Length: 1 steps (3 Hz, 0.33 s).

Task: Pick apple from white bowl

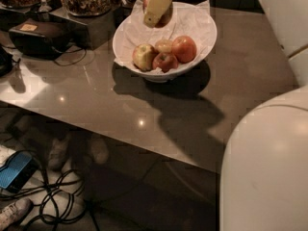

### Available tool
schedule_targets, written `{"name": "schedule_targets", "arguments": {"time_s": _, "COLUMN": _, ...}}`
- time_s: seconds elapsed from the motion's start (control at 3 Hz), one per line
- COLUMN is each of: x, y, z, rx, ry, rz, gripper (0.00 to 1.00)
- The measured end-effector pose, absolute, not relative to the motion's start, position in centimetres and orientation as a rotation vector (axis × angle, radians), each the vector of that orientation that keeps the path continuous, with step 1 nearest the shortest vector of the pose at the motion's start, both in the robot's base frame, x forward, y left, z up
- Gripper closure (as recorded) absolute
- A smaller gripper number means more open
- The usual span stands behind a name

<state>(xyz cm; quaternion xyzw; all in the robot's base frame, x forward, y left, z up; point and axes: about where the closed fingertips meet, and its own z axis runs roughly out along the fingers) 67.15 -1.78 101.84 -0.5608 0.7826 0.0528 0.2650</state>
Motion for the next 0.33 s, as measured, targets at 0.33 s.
{"name": "schedule_targets", "arguments": {"time_s": 0.33, "x": 64.72, "y": -1.18, "z": 104.96, "rx": -1.604, "ry": 1.993, "rz": 0.202, "gripper": 1.0}}
